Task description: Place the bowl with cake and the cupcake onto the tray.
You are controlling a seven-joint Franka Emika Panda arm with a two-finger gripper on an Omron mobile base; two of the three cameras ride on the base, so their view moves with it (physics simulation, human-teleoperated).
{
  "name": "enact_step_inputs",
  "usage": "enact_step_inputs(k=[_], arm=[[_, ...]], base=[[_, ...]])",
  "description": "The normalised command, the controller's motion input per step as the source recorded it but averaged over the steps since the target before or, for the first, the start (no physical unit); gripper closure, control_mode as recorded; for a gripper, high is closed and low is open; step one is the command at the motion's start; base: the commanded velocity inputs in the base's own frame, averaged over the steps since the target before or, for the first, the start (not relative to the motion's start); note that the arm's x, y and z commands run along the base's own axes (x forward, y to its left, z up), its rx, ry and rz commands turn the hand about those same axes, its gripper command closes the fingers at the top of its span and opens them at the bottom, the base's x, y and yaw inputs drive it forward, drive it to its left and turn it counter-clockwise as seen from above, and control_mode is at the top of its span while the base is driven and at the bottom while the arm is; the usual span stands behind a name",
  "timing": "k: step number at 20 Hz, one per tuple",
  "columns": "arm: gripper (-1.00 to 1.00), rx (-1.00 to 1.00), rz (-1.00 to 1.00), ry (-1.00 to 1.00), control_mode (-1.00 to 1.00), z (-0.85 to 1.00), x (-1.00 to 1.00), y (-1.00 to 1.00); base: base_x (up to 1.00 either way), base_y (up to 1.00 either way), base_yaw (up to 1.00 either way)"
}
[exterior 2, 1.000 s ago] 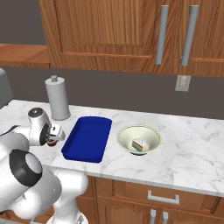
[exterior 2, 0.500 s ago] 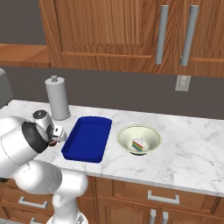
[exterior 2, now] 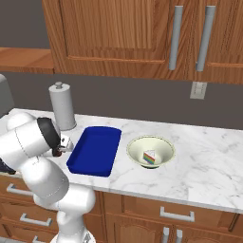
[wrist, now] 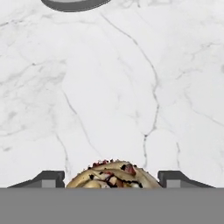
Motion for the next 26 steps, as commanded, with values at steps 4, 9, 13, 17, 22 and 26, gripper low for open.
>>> enact_step_inputs(k=[4, 9, 13, 17, 22, 26], arm=[[1.00, 0.00, 0.00, -0.01, -1.00, 0.05, -0.04, 0.07], [1.00, 0.00, 0.00, -0.06, -1.00, 0.41, -0.13, -0.01], [1.00, 0.00, 0.00, -0.06, -1.00, 0.46, 0.00, -0.25], [1.00, 0.00, -0.01, -0.04, -1.00, 0.46, 0.00, -0.38], [1.00, 0.00, -0.02, -0.03, -1.00, 0.48, 0.01, -0.40], [1.00, 0.00, -0.01, -0.01, -1.00, 0.37, 0.07, -0.45]], base=[[0.00, 0.00, 0.00], [0.00, 0.00, 0.00], [0.00, 0.00, 0.00], [0.00, 0.00, 0.00], [0.00, 0.00, 0.00], [0.00, 0.00, 0.00]])
